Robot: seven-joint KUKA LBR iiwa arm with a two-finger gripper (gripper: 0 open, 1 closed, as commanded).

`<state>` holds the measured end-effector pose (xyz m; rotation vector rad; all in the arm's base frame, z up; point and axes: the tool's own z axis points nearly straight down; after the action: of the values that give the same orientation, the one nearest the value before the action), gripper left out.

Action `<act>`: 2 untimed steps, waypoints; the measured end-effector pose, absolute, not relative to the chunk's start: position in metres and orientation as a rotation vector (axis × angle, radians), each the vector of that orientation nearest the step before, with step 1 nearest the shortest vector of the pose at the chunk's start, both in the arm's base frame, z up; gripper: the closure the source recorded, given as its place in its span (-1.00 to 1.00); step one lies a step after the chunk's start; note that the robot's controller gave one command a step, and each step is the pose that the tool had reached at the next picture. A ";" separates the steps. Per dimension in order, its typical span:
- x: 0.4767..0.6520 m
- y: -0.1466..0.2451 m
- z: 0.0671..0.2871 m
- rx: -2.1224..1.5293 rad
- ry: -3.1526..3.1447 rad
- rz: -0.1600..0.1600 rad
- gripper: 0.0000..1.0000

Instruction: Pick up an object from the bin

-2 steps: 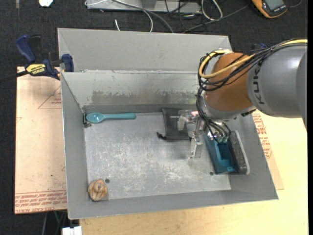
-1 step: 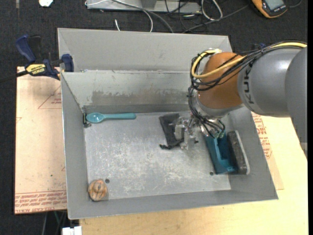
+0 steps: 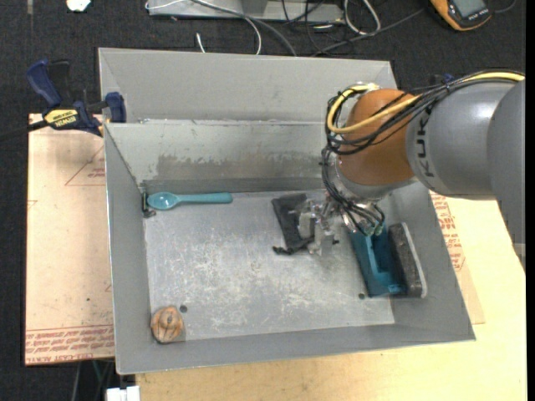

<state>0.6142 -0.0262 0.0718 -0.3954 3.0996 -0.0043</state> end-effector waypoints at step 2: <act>0.626 -0.023 0.147 -0.462 3.092 -0.004 1.00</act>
Offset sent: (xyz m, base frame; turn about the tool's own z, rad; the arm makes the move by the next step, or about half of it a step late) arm 0.0162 0.0035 0.1285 -0.0312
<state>0.6262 -0.0230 0.1472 -0.4620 3.0919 -0.0040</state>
